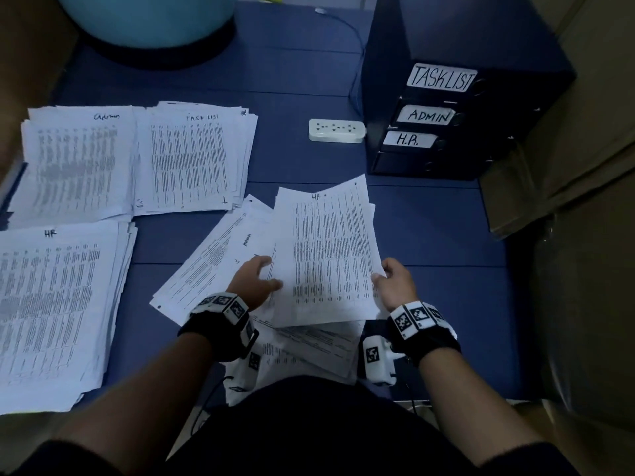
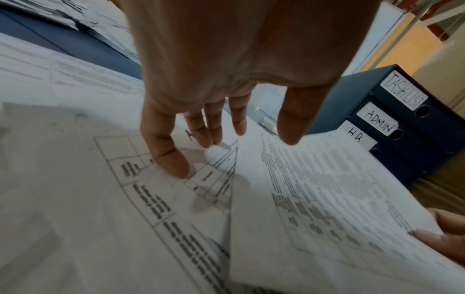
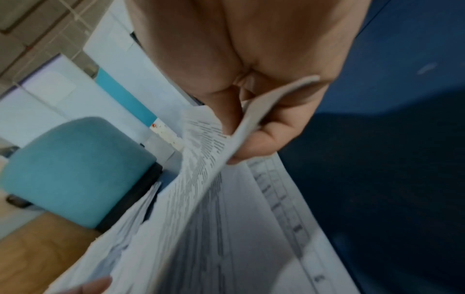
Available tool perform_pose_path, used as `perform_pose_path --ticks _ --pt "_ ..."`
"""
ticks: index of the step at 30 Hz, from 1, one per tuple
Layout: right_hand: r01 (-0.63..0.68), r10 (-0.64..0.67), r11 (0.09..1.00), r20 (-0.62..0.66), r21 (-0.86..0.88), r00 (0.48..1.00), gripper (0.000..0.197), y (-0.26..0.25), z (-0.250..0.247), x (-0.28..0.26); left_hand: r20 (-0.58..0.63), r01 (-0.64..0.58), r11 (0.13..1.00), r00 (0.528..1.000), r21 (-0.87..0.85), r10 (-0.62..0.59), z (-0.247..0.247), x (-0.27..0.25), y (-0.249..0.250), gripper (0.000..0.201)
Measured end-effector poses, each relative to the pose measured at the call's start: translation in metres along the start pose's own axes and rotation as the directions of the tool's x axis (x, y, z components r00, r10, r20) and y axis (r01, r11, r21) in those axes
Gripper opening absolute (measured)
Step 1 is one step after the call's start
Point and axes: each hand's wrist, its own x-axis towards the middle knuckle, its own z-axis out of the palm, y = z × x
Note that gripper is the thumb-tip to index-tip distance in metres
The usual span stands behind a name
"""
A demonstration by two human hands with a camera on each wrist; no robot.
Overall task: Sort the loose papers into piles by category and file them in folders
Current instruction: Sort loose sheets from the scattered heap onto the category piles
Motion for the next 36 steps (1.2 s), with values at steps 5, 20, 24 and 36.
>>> perform_pose_path --ticks 5,20,24,36 --pt "0.041 -0.069 0.962 0.093 0.268 0.993 0.012 -0.009 -0.012 -0.013 -0.021 0.057 0.945 0.998 -0.322 -0.067 -0.009 -0.007 0.016 0.081" --pt "-0.026 0.022 0.991 -0.03 -0.135 0.999 0.053 0.0 0.035 -0.001 -0.525 0.027 0.966 0.836 -0.255 -0.162 -0.086 -0.028 -0.036 0.032" --pt "-0.107 0.085 0.946 -0.085 -0.307 0.993 0.085 0.001 0.056 -0.008 -0.523 0.041 0.962 0.833 -0.268 -0.181 -0.095 -0.035 -0.053 0.038" --pt "-0.104 0.083 0.974 -0.11 -0.202 0.99 0.028 -0.001 0.053 -0.009 -0.509 0.021 0.953 0.842 -0.304 -0.181 -0.083 -0.037 -0.045 0.03"
